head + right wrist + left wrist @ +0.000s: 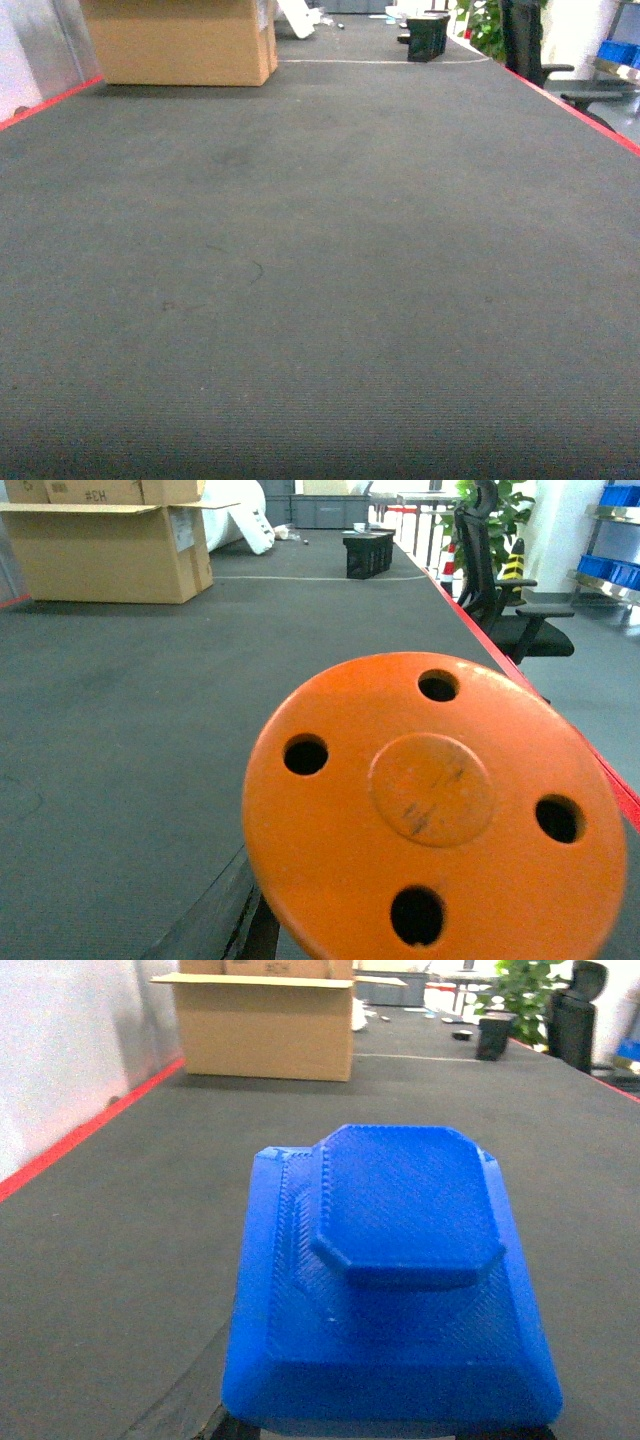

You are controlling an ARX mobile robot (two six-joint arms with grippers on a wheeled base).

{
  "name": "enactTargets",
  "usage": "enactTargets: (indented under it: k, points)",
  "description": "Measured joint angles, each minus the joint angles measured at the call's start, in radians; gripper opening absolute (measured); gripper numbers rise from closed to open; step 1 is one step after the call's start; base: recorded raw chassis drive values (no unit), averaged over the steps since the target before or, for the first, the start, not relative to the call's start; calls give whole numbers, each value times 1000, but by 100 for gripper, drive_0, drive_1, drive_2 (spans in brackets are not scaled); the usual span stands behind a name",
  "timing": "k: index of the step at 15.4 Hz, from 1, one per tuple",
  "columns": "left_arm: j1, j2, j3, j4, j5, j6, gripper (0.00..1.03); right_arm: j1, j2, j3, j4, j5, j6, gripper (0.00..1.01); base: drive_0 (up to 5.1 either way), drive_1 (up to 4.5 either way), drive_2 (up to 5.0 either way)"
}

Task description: Sort blue parts and orange caps into right shelf containers

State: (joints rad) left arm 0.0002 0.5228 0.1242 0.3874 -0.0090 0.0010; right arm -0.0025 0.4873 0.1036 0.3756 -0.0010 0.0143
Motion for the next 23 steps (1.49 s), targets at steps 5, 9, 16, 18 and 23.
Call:
enactTargets:
  k: [5, 9, 16, 18, 23]
  points:
    - [-2, -109, -56, -55, 9, 0, 42, 2, -106, -48, -60, 1, -5, 45, 0, 0, 0]
    - [-2, -188, -80, -105, 9, 0, 42, 2, -182, -68, -114, 1, -6, 45, 0, 0, 0]
    - [0, -515, -113, -384, 9, 0, 42, 2, -482, -90, -391, 3, -8, 45, 0, 0, 0]
    - [1, -513, -114, -395, 7, 0, 42, 2, -482, -90, -377, 0, -8, 45, 0, 0, 0]
    - [0, -514, -113, -396, 8, 0, 42, 2, -483, -90, -382, 0, -8, 45, 0, 0, 0]
